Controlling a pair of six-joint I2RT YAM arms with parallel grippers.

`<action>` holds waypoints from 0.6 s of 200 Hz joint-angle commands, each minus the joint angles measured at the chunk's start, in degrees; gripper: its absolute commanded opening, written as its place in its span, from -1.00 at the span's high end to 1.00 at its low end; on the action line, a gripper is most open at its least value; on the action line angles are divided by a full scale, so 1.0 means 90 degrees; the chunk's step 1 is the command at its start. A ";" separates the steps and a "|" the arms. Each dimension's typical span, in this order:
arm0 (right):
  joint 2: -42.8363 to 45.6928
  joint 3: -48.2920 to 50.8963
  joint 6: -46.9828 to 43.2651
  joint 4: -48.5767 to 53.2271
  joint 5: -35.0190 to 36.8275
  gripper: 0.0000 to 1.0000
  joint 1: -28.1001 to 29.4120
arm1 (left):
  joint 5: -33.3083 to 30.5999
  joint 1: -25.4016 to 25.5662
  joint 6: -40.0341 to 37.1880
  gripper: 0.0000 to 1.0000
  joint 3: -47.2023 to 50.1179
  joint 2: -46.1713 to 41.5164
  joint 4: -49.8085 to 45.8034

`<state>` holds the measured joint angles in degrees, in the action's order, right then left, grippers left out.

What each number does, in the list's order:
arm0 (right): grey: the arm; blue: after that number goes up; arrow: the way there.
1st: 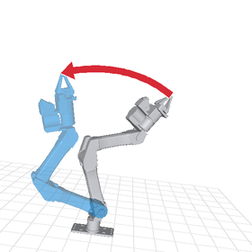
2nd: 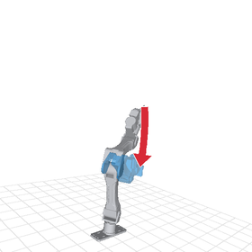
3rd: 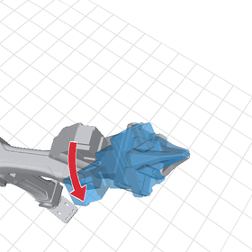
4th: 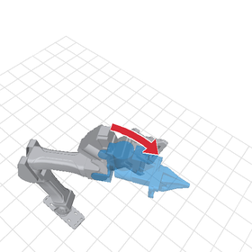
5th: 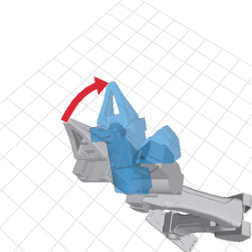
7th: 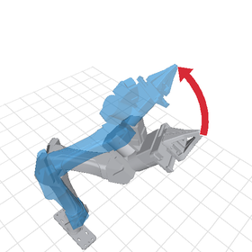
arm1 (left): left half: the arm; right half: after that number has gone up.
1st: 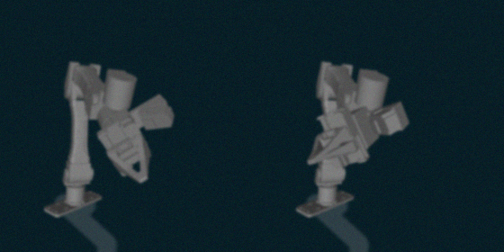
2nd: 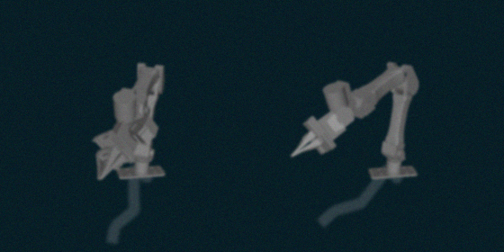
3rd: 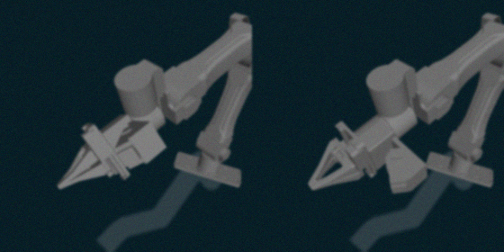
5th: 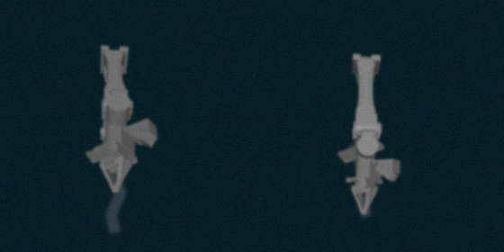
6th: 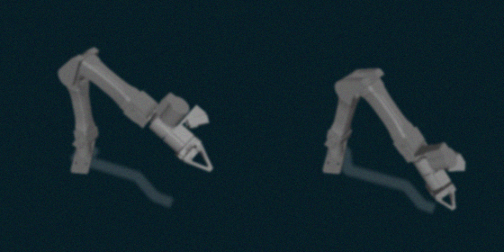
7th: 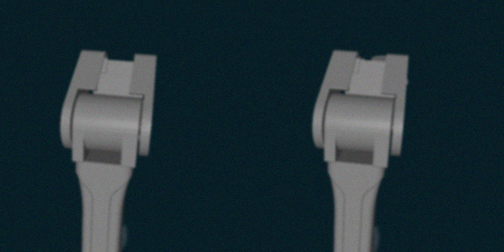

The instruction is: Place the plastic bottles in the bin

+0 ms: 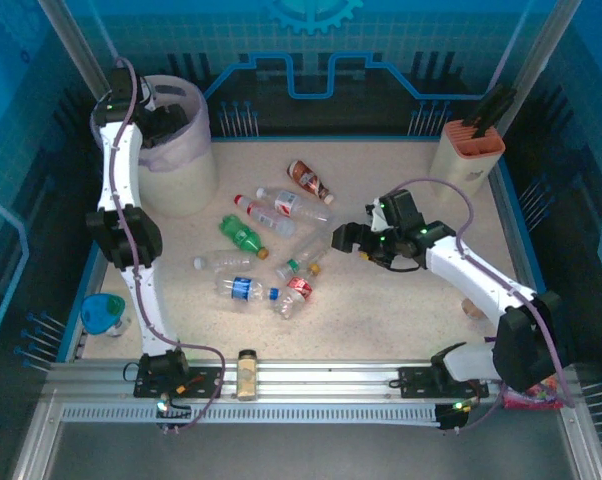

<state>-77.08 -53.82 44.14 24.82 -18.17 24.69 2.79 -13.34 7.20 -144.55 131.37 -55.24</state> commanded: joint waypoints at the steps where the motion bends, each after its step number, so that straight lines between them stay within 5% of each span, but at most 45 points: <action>1: -0.0229 0.0115 0.0811 -0.0509 0.0594 -0.92 0.0272 | 0.0125 -0.0041 -0.0108 -0.96 0.0000 -0.0639 -0.0067; 83: -0.1655 -0.0949 0.2681 -0.0280 0.2412 -0.92 0.1112 | -0.0415 -0.0031 -0.0937 -0.98 0.0533 -0.2199 -0.0140; 120: -0.2257 -0.1207 0.3284 -0.0471 0.2799 -0.87 0.1153 | -0.0739 0.0164 -0.1145 -0.98 0.1720 -0.3556 0.0158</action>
<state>-94.67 -63.37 67.79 20.86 2.02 34.48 -0.73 -13.23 -0.14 -135.70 107.04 -54.89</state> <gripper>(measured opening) 0.945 0.992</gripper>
